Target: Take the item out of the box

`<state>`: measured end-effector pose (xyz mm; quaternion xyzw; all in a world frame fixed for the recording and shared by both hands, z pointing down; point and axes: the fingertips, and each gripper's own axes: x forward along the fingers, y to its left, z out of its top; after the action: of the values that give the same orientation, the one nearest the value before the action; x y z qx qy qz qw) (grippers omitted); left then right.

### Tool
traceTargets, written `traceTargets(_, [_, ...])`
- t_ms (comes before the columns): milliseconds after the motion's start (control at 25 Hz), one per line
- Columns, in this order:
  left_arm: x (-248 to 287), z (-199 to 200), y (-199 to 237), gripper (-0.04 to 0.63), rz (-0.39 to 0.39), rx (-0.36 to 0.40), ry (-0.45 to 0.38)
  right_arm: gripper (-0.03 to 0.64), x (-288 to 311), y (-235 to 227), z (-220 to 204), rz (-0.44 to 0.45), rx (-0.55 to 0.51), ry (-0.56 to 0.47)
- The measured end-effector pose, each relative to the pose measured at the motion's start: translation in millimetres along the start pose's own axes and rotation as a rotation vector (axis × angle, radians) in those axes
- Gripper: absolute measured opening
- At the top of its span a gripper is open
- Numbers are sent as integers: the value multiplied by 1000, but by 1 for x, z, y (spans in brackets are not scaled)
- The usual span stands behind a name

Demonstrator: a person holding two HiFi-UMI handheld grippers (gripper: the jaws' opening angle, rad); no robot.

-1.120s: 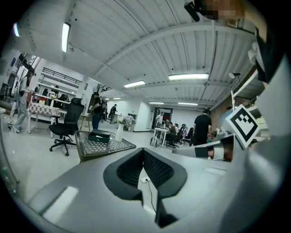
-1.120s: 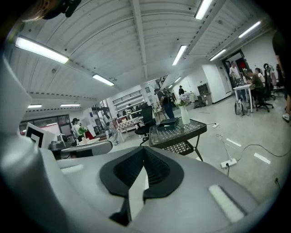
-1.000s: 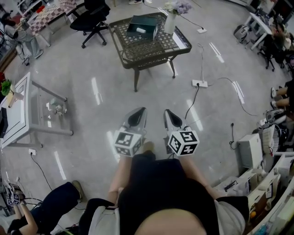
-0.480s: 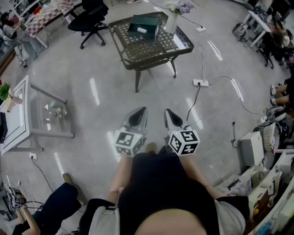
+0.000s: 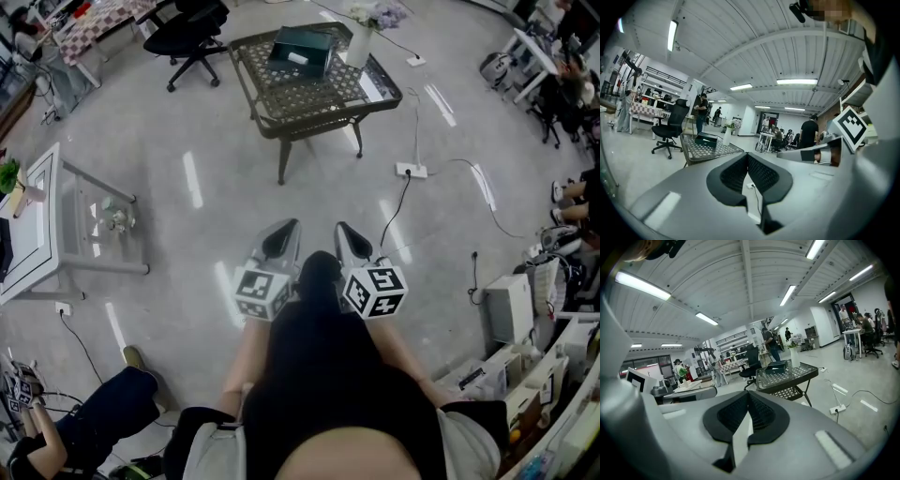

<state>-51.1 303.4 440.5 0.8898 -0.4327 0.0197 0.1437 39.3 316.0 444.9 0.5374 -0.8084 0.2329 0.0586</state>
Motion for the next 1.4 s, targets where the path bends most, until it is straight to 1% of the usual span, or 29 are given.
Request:
traceTargets(360, [3, -5, 8, 6, 7, -10, 0, 0, 6, -6, 2, -7, 22, -8])
traceTargets(560, [13, -1, 13, 6, 2, -9, 2, 0, 14, -10, 12, -12, 34, -17])
traceTargets(760, [32, 7, 18, 6, -7, 1, 5, 1, 27, -24, 21, -28, 37, -16])
traceTargets(1400, [99, 20, 61, 6, 31, -21, 32, 0, 91, -70, 46, -38, 42, 22])
